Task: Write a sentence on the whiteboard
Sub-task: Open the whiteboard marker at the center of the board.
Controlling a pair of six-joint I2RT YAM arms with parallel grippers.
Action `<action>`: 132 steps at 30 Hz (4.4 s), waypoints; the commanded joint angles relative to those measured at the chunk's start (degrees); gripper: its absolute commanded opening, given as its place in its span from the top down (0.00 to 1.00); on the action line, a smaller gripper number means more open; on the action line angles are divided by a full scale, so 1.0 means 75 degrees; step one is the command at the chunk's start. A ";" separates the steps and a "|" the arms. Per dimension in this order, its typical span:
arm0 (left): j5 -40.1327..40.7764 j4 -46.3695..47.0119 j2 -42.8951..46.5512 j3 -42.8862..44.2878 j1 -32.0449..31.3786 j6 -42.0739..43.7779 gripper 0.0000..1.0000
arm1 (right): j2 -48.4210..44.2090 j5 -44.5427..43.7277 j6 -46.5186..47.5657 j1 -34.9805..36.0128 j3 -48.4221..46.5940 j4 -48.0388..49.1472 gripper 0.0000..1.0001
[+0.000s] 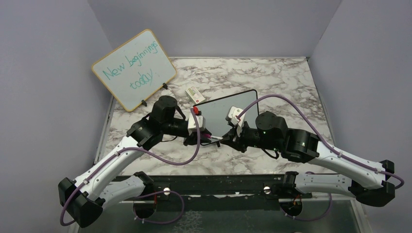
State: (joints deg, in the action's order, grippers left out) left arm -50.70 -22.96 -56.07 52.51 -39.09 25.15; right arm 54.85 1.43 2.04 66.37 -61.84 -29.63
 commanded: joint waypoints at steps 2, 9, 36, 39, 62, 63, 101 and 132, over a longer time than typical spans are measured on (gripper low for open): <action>-0.0559 -0.0091 -0.0012 0.0316 -0.0016 0.0194 0.91 | -0.0083 0.0189 0.0106 -0.0013 0.0161 0.0406 0.99; -0.0162 -0.0040 0.0037 0.0223 -0.0003 0.0592 1.00 | -0.0124 -0.0080 -0.0105 -0.0013 0.0583 0.1290 0.98; -0.0345 0.1023 -0.0400 -0.0218 0.1237 0.0405 1.00 | 0.0676 0.1706 -0.1088 -0.3330 -0.1037 0.0595 0.00; -0.0442 0.1111 -0.0534 -0.0214 0.1310 0.0273 1.00 | 0.1052 0.0085 -0.1103 -0.3327 -0.1711 -0.0543 0.00; -0.0624 0.1439 -0.0452 -0.0391 0.1404 0.0022 1.00 | 0.0732 -0.0330 -0.1093 -0.3331 -0.1746 -0.1817 0.00; -0.0653 0.1463 -0.0483 -0.0392 0.1404 -0.0007 1.00 | 0.0697 0.0089 -0.0989 -0.3333 -0.1719 -0.1732 0.00; -0.1859 0.1393 -0.1166 0.0443 0.1368 -0.0762 1.00 | 0.2112 0.4358 -0.1509 -0.3327 -0.1384 0.0178 0.58; -0.1877 0.0268 -0.1396 0.0885 0.1286 -0.0133 1.00 | 0.2112 0.5004 -0.1155 -0.3330 -0.1697 -0.0444 0.80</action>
State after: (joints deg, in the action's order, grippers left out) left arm -63.51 -19.57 -66.57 56.90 -29.34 22.48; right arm 70.76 35.81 -7.42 41.28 -72.93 -31.53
